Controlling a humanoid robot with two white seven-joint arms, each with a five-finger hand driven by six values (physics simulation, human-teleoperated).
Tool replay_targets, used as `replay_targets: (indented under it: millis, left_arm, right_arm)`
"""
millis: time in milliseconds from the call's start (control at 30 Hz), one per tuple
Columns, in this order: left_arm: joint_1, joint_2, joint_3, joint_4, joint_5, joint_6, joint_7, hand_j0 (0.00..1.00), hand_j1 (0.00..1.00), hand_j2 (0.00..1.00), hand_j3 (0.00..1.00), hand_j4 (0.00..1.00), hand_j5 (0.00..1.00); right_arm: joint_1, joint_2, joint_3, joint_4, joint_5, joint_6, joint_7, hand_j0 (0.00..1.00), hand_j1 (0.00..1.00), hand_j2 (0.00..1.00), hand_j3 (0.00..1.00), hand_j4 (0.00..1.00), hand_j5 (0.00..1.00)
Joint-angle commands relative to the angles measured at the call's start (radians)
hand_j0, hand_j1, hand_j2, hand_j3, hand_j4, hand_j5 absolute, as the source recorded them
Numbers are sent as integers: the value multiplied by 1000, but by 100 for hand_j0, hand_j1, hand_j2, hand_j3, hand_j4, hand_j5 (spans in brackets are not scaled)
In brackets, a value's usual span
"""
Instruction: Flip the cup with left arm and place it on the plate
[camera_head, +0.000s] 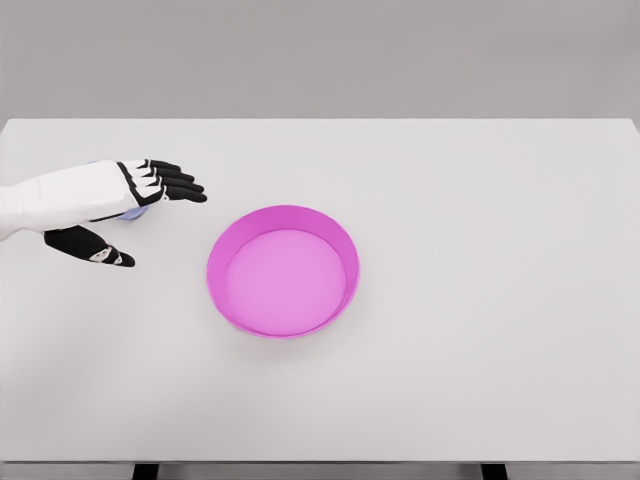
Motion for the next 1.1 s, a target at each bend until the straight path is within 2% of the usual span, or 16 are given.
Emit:
replay_targets:
  millis: [0, 100, 200, 300, 433, 467, 567, 633, 667, 700, 867, 967, 1067]
  left_arm:
    - [2, 2, -1, -2, 8, 2, 0, 100, 100, 100, 100, 100, 100]
    - [-3, 2, -1, 35, -1, 2, 0, 100, 100, 100, 100, 100, 100]
    - [-8, 4, 2, 162, -18, 2, 0, 100, 100, 100, 100, 100, 100]
    - [-58, 4, -4, 191, -137, 2, 0, 100, 100, 100, 100, 100, 100]
    - [-101, -13, -23, 293, -137, 2, 3, 100, 100, 100, 100, 100, 100]
    - [-138, -30, -47, 355, -134, 2, 3, 100, 100, 100, 100, 100, 100]
    - [-276, -96, -223, 530, -140, 2, -1, 100, 100, 100, 100, 100, 100]
    - [-287, -101, -257, 538, -147, 2, -27, 100, 100, 100, 100, 100, 100]
    - [-287, -101, -260, 538, -147, 2, -88, 100, 100, 100, 100, 100, 100]
    - [-291, -104, -260, 537, -148, 2, -106, 100, 100, 100, 100, 100, 100]
    - [-345, -108, -257, 561, -196, 2, -106, 100, 100, 100, 100, 100, 100]
    - [-368, -148, -254, 595, -263, 2, -106, 100, 100, 100, 100, 100, 100]
    - [-383, -168, -248, 604, -282, 2, -106, 100, 100, 100, 100, 100, 100]
  right_arm:
    - [0, 0, 5, 4, 2, 1, 4, 100, 100, 100, 100, 100, 100]
    - [0, 0, 2, 1, 2, 1, 4, 100, 100, 100, 100, 100, 100]
    - [0, 0, 2, 1, 2, 1, 4, 100, 100, 100, 100, 100, 100]
    - [0, 0, 2, 2, 2, 1, 3, 100, 100, 100, 100, 100, 100]
    - [0, 0, 1, 2, 2, 1, 4, 100, 100, 100, 100, 100, 100]
    - [0, 0, 1, 2, 2, 1, 3, 100, 100, 100, 100, 100, 100]
    - [0, 0, 1, 2, 2, 1, 3, 100, 100, 100, 100, 100, 100]
    - [0, 0, 1, 2, 2, 1, 3, 100, 100, 100, 100, 100, 100]
    - [0, 0, 1, 2, 2, 1, 3, 100, 100, 100, 100, 100, 100]
    - [0, 0, 1, 2, 2, 1, 3, 100, 100, 100, 100, 100, 100]
    - [0, 0, 1, 2, 2, 1, 3, 100, 100, 100, 100, 100, 100]
    - [0, 0, 1, 2, 2, 1, 4, 100, 100, 100, 100, 100, 100]
    - [0, 0, 1, 2, 2, 1, 3, 100, 100, 100, 100, 100, 100]
